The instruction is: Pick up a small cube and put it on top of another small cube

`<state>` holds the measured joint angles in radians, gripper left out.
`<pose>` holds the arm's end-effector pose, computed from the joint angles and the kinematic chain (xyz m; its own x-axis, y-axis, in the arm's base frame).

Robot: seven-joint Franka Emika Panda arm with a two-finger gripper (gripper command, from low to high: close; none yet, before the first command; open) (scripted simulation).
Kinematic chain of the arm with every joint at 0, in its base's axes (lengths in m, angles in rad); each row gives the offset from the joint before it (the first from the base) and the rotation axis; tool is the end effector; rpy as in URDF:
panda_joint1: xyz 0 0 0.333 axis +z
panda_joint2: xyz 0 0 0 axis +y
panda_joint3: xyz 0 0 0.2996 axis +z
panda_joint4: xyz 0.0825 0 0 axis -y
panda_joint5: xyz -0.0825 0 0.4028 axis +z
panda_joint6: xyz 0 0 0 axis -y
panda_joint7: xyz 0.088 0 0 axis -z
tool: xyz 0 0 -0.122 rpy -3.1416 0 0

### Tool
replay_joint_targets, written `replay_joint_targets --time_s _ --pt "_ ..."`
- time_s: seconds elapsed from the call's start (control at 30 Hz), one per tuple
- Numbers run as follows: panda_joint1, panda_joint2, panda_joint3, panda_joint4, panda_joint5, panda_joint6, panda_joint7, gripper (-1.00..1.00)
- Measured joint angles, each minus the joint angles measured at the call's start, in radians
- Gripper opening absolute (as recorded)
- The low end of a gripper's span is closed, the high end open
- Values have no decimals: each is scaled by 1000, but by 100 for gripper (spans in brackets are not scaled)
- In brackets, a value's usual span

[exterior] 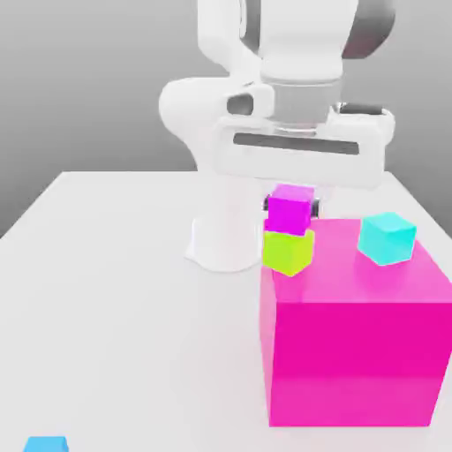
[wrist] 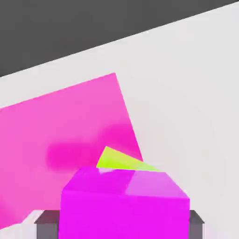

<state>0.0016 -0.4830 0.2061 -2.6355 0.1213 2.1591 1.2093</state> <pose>0.3965 0.0831 0.3589 0.4607 -0.8876 -0.0050 -0.8876 -0.4607 -0.0028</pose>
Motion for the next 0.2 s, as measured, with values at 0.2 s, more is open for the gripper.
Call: replay_joint_targets --time_s 0.2 --pt "-1 -38 -7 56 -9 -95 0 100"
